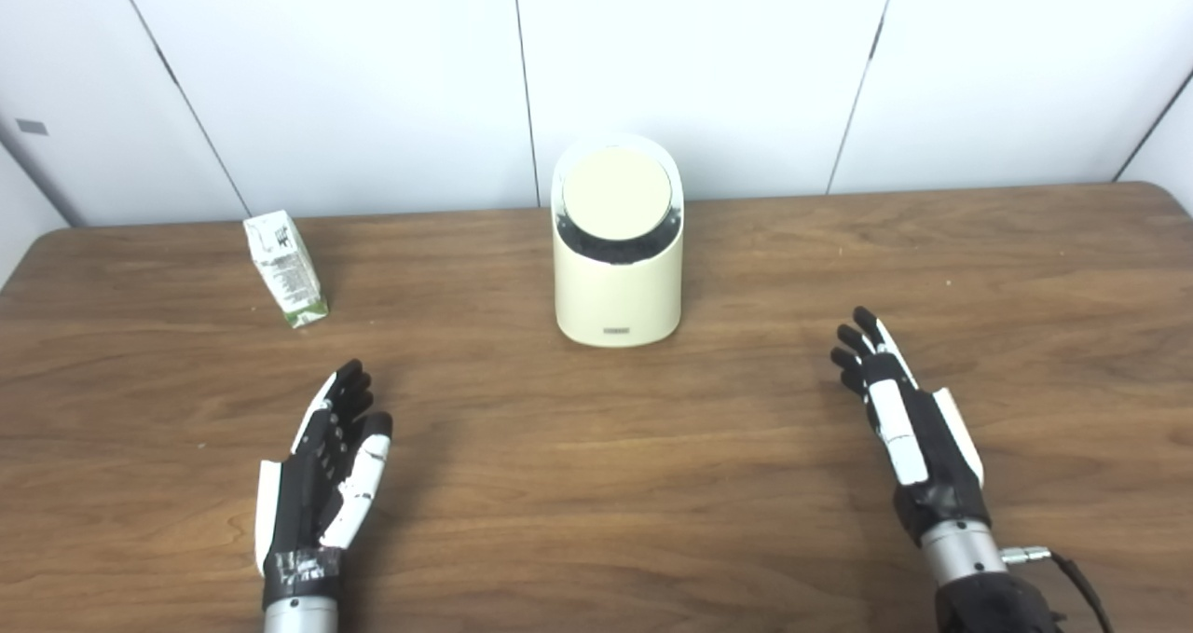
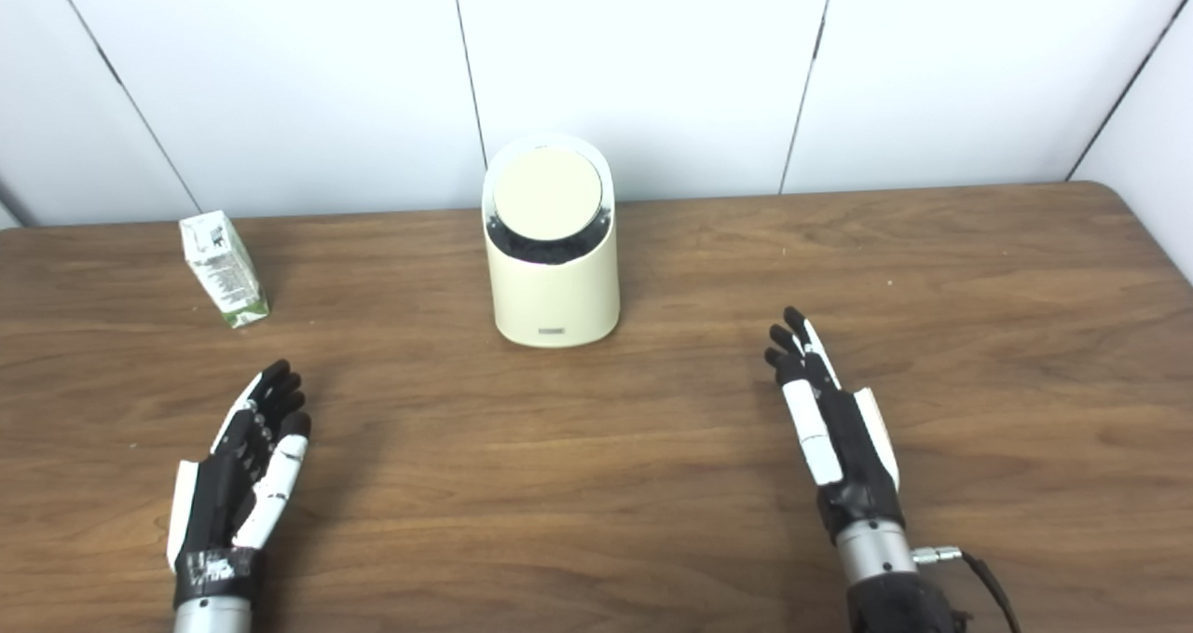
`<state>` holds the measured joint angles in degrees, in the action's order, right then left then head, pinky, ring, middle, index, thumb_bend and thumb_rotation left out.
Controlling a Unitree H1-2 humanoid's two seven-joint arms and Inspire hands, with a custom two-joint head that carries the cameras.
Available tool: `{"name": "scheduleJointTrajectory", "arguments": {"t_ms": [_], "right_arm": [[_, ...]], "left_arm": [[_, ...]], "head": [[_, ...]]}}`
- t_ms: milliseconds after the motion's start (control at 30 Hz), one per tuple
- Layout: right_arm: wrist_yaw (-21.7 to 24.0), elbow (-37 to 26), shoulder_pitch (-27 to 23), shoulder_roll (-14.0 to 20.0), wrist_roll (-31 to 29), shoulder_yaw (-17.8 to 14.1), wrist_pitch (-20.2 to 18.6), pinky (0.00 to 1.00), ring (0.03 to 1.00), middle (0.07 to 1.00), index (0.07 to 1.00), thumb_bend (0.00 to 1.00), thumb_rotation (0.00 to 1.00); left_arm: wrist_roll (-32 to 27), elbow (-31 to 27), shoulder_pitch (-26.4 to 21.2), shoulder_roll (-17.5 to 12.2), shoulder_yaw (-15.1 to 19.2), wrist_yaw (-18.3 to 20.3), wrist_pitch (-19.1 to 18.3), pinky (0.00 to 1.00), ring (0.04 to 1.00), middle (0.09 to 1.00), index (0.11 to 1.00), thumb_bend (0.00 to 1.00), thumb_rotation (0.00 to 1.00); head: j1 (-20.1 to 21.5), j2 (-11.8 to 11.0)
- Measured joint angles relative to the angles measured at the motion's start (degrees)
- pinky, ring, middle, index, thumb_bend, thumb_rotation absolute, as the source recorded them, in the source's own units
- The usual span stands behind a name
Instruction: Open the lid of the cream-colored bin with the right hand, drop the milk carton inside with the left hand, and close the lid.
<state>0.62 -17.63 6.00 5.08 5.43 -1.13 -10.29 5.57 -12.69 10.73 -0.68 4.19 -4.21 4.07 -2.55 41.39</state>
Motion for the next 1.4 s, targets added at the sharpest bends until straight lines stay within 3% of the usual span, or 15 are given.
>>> {"name": "scheduleJointTrajectory", "arguments": {"t_ms": [567, 733, 833, 1067, 1233, 1400], "right_arm": [[0.0, -0.02, 0.02, -0.11, -0.52, -0.04, -0.03, 0.92, 0.91, 0.934, 0.961, 0.58, 0.99], [-0.27, 0.01, -0.28, 0.0, -0.05, -0.11, 0.03, 0.8, 0.876, 0.922, 0.963, 0.61, 0.72], [-0.59, 0.25, -1.34, -0.09, 0.97, 0.02, 0.01, 0.77, 0.861, 0.905, 0.953, 0.67, 0.68], [-1.61, 0.41, -10.11, -0.19, 7.16, 2.36, -0.69, 0.78, 0.856, 0.887, 0.931, 0.77, 0.71], [-2.54, 0.42, -17.53, -1.55, 13.05, 4.58, -4.29, 0.78, 0.837, 0.869, 0.905, 0.82, 0.53], [-2.59, 2.15, -23.74, -2.42, 16.17, 6.2, -5.82, 0.79, 0.853, 0.875, 0.911, 0.82, 0.45]], "left_arm": [[0.71, 0.5, -0.01, 0.03, 0.02, -0.19, 1.19, 0.85, 0.871, 0.871, 0.917, 0.46, 0.6], [0.73, 0.56, -0.02, 0.04, -0.01, -0.18, 1.35, 0.86, 0.876, 0.873, 0.921, 0.46, 0.6], [0.73, 0.67, -0.02, 0.06, -0.06, -0.19, 1.55, 0.85, 0.875, 0.874, 0.92, 0.45, 0.59], [1.44, 0.88, -0.02, 0.23, -0.24, -0.3, 1.8, 0.86, 0.881, 0.879, 0.923, 0.44, 0.59], [2.44, 1.13, -0.05, 0.41, -0.53, -0.65, 3.61, 0.83, 0.867, 0.872, 0.91, 0.42, 0.58], [2.96, 1.15, -0.03, 0.56, -0.78, -1.28, 3.94, 0.83, 0.87, 0.872, 0.909, 0.42, 0.6]], "head": [[0.44, -0.53], [0.53, -1.23], [0.79, -1.93], [0.44, -3.86], [0.09, -4.48], [0.09, -4.39]]}}
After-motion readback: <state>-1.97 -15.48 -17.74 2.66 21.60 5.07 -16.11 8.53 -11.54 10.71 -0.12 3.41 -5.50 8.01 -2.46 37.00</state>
